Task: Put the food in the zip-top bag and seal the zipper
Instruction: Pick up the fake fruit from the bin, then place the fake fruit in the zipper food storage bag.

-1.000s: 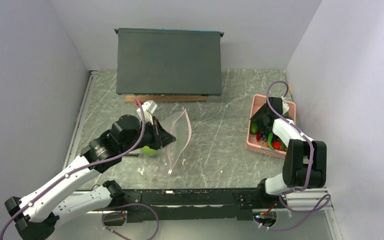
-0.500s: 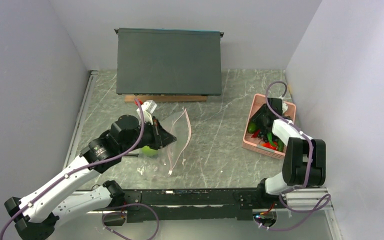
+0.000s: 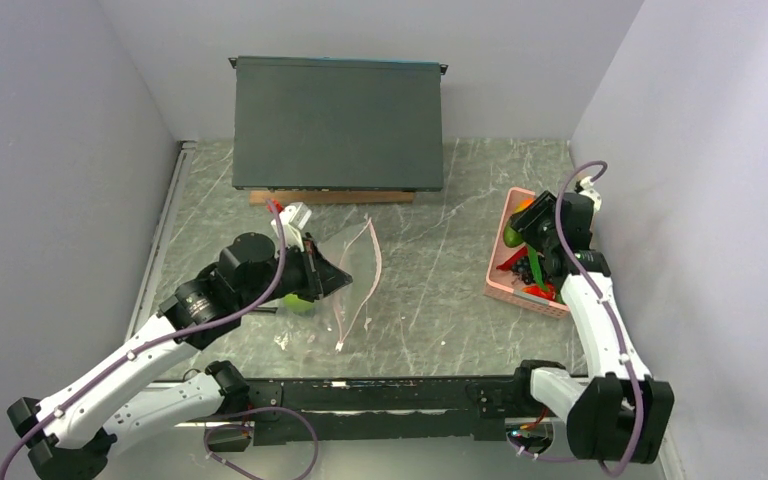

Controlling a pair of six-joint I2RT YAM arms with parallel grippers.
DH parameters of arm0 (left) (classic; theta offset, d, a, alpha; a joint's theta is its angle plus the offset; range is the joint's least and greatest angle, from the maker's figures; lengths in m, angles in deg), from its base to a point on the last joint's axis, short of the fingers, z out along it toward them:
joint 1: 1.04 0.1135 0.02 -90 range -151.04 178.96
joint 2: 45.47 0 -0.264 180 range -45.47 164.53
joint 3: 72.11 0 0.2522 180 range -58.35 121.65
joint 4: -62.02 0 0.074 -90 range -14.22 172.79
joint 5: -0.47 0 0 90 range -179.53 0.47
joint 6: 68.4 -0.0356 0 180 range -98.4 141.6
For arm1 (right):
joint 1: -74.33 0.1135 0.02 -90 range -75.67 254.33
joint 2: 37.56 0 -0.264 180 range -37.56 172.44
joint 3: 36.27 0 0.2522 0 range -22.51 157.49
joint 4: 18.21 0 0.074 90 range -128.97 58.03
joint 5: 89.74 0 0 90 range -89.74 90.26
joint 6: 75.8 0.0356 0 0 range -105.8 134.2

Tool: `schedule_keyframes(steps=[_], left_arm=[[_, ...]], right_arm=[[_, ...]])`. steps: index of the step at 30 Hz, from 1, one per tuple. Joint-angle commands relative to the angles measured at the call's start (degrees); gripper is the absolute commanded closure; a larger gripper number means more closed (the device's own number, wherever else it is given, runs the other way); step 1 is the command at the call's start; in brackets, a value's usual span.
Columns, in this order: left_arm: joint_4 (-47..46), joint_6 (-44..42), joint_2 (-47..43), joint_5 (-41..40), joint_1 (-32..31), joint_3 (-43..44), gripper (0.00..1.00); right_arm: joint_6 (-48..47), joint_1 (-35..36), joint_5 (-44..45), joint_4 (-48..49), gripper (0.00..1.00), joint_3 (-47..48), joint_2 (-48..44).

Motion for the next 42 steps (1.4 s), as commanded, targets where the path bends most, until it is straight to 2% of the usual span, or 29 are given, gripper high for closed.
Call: schedule_keyframes(steps=[1, 5, 8, 12, 16, 20, 25, 28, 34, 38, 42], left_arm=[[-1.9, 0.7, 0.1, 0.2, -0.3, 0.9, 1.00], [-1.6, 0.8, 0.5, -0.2, -0.3, 1.3, 1.00], [-0.1, 0.7, 0.9, -0.9, -0.3, 2.2, 1.00], [-0.1, 1.0, 0.7, -1.5, -0.3, 2.2, 1.00], [0.0, 1.6, 0.6, -2.0, -0.2, 2.3, 1.00], [-0.2, 2.2, 0.8, -2.1, -0.2, 2.1, 1.00], [-1.6, 3.4, 0.8, -2.3, -0.3, 1.5, 1.00], [-2.2, 4.6, 0.4, -2.8, -0.2, 1.4, 1.00], [-5.3, 6.4, -2.1, -3.2, -0.2, -1.2, 1.00], [-4.2, 6.2, -2.9, -3.7, -0.3, -0.9, 1.00], [-3.7, 5.8, -2.7, -3.7, -0.2, -0.7, 1.00]], right_arm=[[-2.8, 3.5, -12.9, 0.1, 0.96, 3.6, -7.0], [-4.1, 15.0, -20.7, 3.7, 0.97, 4.8, -11.9], [-4.3, 28.2, -21.7, 6.5, 1.00, 6.0, -14.1], [0.7, 38.4, -23.3, 15.3, 1.00, 4.2, -16.9], [6.0, 46.5, -21.2, 22.9, 1.00, 3.5, -15.8], [8.8, 54.4, -13.1, 25.5, 1.00, 3.4, -13.7], [11.7, 61.5, -3.0, 23.3, 1.00, 4.4, -9.0], [15.4, 65.6, 6.1, 19.7, 1.00, 3.1, -8.1], [23.4, 72.0, 24.6, 7.2, 1.00, 3.0, -7.7], [24.8, 72.9, 26.4, 4.0, 1.00, 3.7, -6.8], [21.6, 73.1, 23.7, 5.2, 0.82, 5.7, -4.5]])
